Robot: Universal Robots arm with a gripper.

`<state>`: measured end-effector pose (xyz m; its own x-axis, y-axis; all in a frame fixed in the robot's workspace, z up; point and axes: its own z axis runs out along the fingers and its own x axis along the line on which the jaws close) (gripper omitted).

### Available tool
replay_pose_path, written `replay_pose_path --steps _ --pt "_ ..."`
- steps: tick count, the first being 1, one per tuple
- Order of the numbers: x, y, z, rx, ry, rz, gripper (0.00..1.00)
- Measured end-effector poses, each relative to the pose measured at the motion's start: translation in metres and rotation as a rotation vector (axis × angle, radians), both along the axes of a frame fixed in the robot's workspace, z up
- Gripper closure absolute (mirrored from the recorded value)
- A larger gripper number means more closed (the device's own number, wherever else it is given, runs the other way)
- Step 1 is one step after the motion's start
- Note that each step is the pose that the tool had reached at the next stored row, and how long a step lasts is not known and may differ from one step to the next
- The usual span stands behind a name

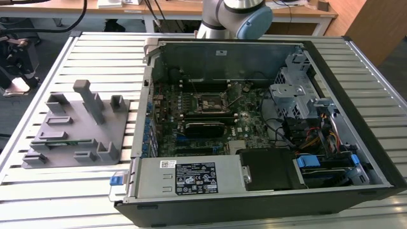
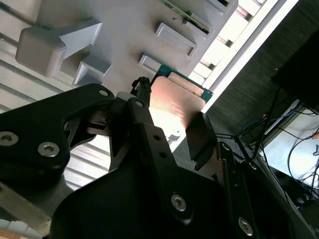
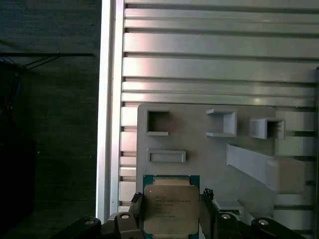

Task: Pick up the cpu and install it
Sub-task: 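Pick up the cpu and move it towards the insertion slot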

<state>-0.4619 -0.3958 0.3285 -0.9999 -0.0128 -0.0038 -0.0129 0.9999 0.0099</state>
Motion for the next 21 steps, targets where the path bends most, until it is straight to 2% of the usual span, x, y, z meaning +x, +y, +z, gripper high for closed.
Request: replay_pose_path --steps 21 --pt "0.000 0.0030 0.0189 0.0000 -0.0018 0.000 0.47"
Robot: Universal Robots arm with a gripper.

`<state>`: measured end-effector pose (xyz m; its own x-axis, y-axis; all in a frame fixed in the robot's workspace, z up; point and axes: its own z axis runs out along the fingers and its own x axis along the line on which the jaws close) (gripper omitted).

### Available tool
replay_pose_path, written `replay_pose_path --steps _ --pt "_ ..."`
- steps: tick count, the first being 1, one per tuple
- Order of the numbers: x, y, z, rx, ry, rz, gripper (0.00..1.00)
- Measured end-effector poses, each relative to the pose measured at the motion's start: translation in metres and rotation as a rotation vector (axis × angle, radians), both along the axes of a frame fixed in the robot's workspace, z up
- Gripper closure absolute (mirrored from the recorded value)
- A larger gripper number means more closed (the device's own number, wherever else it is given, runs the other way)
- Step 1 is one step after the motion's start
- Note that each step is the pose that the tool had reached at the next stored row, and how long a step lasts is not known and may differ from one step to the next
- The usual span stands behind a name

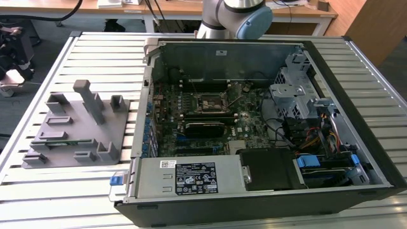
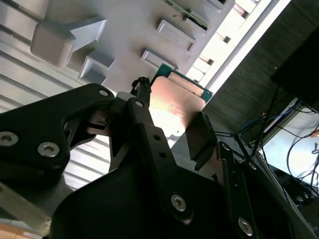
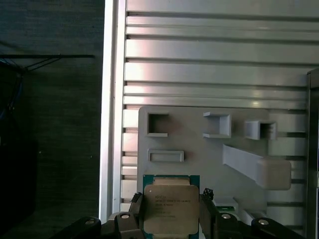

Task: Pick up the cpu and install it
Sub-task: 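Pick up the cpu and move it towards the insertion slot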

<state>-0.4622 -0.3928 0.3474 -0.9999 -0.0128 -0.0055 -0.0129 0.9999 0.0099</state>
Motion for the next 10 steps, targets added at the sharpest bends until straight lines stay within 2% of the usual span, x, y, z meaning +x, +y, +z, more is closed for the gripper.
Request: replay_pose_path --steps 10 --pt "-0.0001 0.0015 0.0102 0.0000 -0.0009 0.000 0.47"
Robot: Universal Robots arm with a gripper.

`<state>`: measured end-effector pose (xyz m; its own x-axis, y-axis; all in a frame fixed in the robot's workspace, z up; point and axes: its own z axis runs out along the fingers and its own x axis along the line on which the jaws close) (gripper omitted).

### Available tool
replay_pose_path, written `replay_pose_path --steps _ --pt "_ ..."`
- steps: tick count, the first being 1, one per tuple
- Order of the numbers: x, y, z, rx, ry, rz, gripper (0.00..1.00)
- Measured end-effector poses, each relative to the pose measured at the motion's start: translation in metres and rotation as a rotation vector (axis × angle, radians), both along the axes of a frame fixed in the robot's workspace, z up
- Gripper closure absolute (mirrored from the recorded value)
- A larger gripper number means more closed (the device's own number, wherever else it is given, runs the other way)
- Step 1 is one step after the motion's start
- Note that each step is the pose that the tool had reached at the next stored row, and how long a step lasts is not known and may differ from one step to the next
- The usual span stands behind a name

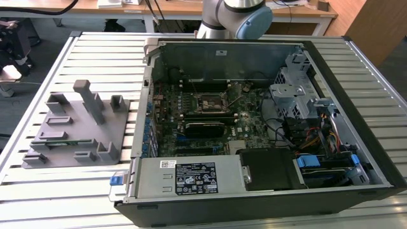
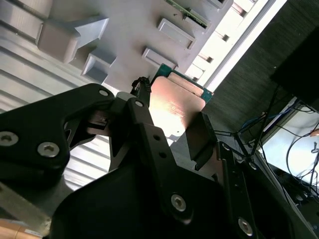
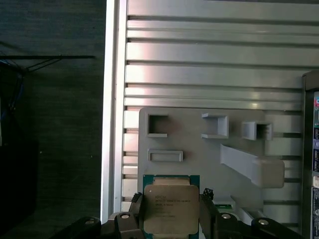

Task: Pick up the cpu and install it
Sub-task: 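Pick up the cpu and move it towards the insertion slot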

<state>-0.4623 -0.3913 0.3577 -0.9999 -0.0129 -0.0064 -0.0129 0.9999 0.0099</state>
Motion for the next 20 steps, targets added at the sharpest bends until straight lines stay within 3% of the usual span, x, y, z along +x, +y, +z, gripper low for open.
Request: replay_pose_path --steps 20 --pt "0.000 0.0030 0.0200 0.0000 -0.0020 0.000 0.47"
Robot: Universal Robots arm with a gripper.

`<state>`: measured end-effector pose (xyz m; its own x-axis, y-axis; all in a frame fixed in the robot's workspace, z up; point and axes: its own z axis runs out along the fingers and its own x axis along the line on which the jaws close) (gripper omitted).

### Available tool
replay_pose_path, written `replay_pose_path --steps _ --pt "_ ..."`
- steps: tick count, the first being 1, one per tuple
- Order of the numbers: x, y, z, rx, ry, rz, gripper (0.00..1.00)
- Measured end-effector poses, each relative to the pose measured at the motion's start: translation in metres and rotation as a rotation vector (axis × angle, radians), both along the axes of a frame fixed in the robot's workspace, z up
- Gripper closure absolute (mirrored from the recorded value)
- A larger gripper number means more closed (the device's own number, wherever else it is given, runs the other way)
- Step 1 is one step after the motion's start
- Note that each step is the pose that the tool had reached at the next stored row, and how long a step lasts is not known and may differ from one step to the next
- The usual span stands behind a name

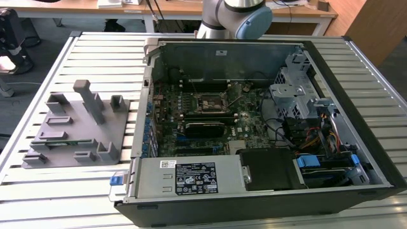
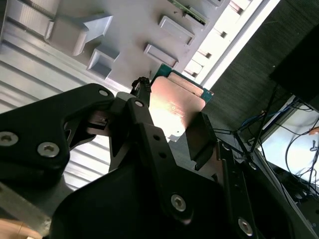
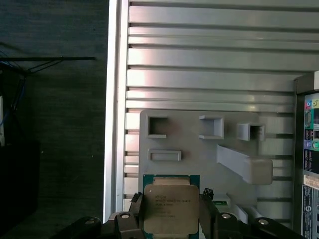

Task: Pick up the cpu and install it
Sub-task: 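Pick up the cpu and move it towards the insertion slot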

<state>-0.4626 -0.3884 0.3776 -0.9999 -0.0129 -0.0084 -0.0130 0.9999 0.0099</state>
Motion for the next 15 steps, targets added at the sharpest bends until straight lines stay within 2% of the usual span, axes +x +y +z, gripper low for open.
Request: replay_pose_path --steps 6,15 --pt "0.000 0.0005 0.0066 0.0000 -0.0008 0.000 0.47" --pt "0.000 0.0015 0.0219 0.0000 -0.0014 0.000 0.47"
